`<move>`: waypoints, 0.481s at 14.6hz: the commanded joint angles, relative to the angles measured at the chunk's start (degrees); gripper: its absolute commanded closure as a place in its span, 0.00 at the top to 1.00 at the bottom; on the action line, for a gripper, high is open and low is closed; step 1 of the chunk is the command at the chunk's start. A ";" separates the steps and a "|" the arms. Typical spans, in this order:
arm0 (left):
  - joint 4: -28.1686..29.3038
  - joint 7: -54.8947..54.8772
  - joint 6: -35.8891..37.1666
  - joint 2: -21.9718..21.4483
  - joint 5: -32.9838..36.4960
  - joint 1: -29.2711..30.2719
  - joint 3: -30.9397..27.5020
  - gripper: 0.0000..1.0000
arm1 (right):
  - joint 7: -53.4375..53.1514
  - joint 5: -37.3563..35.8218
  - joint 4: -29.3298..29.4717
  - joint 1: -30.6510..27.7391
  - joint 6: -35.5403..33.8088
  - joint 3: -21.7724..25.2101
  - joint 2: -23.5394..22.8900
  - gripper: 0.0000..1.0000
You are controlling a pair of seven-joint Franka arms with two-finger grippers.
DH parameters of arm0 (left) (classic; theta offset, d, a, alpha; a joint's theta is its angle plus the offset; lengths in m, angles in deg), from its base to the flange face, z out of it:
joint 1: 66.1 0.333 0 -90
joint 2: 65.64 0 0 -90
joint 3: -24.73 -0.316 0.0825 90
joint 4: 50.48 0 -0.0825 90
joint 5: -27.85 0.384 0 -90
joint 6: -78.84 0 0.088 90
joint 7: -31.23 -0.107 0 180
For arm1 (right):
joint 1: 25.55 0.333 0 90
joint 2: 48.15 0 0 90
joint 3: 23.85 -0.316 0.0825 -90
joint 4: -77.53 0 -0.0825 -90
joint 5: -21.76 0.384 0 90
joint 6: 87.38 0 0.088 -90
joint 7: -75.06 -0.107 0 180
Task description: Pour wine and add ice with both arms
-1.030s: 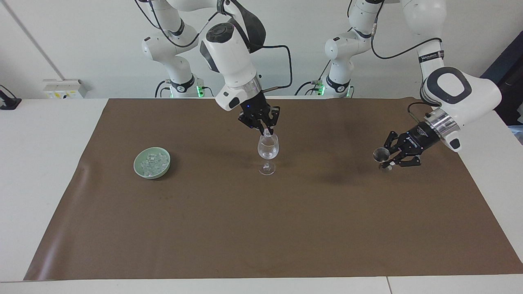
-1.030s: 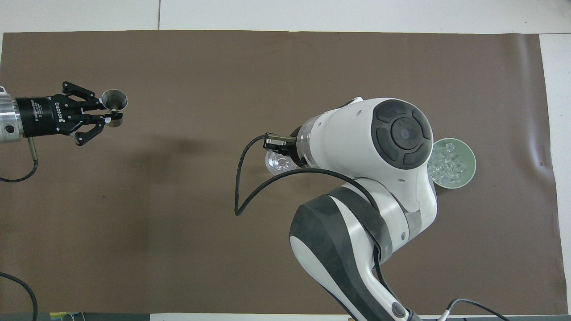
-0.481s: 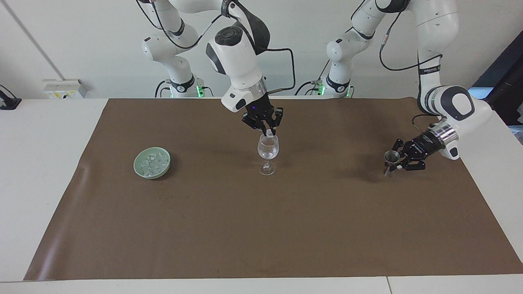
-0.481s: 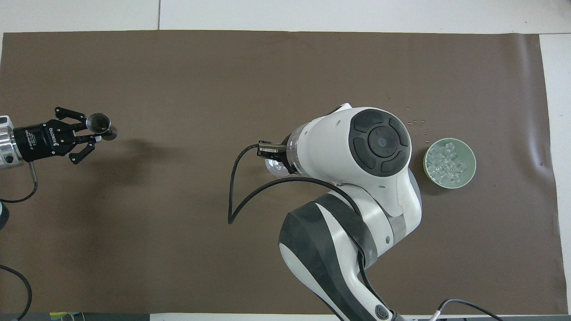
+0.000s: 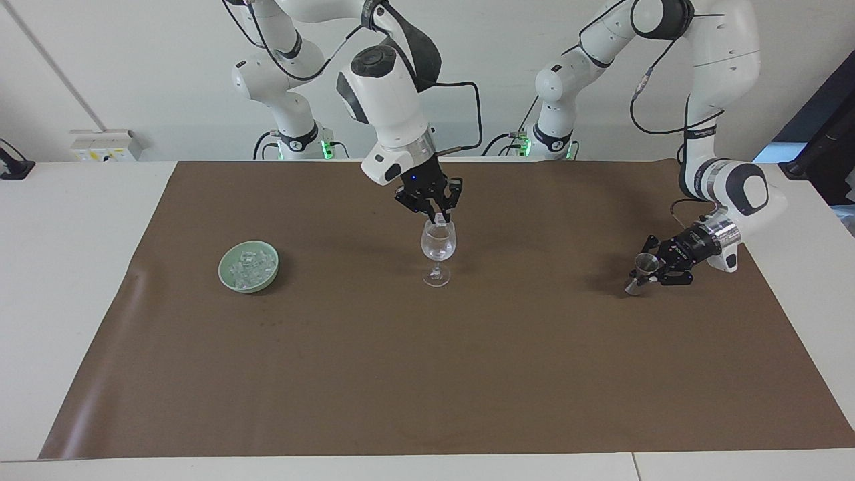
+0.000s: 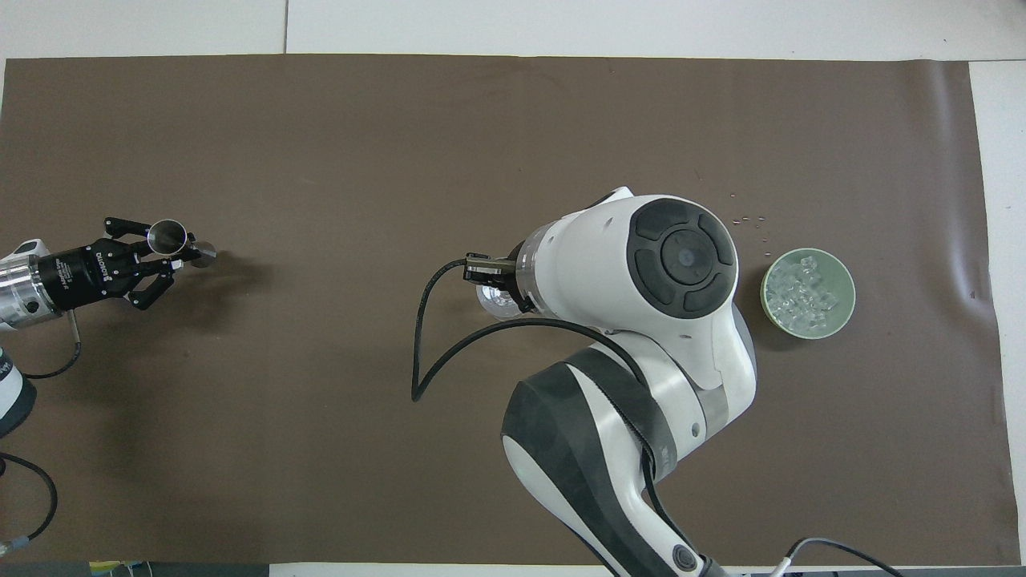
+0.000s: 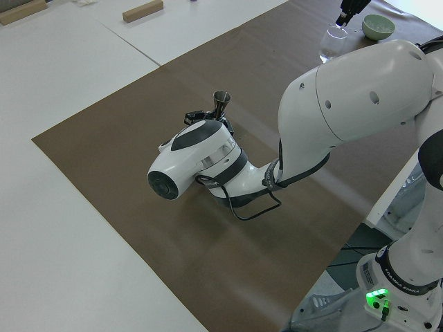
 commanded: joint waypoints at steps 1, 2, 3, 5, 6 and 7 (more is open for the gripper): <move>-0.58 -0.93 2.98 1.78 -2.04 1.36 0.49 0.00 | -0.76 -1.08 -0.97 -0.17 1.48 -0.12 0.43 0.02; -0.66 -1.45 2.99 2.48 -2.65 1.71 0.49 0.00 | -0.76 -1.08 -0.88 -0.09 1.48 -0.12 0.43 0.06; -0.67 -1.55 3.07 2.84 -3.27 1.71 0.49 0.00 | -0.67 -1.08 -0.88 -0.17 1.56 -0.12 0.43 0.08; -0.23 -1.63 3.07 3.02 -3.36 1.80 0.49 0.00 | -0.76 -1.08 -0.88 -0.17 1.57 -0.12 0.43 0.15; -0.14 -1.63 3.16 3.19 -3.36 2.41 0.49 0.00 | -0.76 -1.08 -0.88 -0.17 1.57 -0.12 0.43 0.24; 0.21 -1.98 3.25 3.89 -3.27 3.11 0.49 0.00 | -0.76 -1.08 -0.88 -0.17 1.57 -0.12 0.43 0.28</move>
